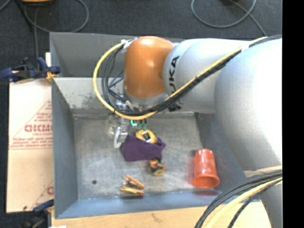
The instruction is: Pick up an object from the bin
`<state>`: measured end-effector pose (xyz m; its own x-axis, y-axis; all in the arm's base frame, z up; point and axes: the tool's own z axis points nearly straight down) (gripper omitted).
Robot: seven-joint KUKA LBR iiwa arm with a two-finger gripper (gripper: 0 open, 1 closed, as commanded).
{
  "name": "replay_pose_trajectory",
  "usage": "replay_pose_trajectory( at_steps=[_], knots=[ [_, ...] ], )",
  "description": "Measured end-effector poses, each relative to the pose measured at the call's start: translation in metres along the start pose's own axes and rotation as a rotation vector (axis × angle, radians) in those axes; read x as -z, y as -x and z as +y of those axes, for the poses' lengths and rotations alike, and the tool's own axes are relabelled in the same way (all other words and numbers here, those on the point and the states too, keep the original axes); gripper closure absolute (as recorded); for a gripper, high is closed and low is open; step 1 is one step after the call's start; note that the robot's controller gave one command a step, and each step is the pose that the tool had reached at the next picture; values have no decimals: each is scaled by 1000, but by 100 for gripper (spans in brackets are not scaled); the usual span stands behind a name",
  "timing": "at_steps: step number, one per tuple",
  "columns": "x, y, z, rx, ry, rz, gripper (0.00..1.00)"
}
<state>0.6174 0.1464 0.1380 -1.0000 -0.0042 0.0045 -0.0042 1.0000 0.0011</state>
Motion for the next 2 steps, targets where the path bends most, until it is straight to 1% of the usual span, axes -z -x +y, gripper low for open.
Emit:
replay_pose_trajectory(
  at_steps=[1, 2],
  knots=[
    [5, 2, 0, -2, 1, -8, 0],
    [-56, -43, -47, 412, 1, -13, 100]
  ],
)
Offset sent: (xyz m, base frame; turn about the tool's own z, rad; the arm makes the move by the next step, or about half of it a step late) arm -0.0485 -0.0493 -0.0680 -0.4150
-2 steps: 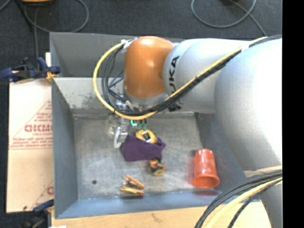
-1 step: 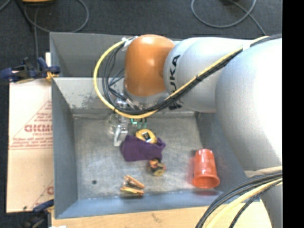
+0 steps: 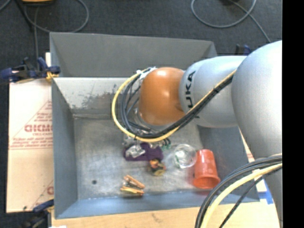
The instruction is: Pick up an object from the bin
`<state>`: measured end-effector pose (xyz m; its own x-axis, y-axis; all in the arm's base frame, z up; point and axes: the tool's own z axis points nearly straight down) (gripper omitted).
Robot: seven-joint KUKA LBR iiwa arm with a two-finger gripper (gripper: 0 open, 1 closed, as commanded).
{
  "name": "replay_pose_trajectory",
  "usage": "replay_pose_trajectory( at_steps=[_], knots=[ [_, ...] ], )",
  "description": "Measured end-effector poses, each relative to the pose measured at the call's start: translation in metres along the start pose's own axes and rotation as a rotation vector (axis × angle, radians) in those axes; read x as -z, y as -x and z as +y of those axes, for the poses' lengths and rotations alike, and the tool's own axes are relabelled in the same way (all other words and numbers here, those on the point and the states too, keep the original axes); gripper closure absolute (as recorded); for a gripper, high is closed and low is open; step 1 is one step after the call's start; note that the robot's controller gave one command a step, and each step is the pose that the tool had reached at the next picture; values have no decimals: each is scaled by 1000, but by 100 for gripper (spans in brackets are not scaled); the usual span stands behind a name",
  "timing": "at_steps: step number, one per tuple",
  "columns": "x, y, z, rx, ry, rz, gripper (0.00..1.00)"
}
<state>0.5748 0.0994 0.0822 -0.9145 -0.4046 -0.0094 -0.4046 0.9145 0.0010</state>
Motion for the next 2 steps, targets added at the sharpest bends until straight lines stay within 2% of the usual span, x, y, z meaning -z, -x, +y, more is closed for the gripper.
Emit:
replay_pose_trajectory(
  at_steps=[1, 2],
  knots=[
    [0, 0, 0, -2, 0, 0, 100],
    [125, 5, -7, 50, -1, 5, 100]
  ],
)
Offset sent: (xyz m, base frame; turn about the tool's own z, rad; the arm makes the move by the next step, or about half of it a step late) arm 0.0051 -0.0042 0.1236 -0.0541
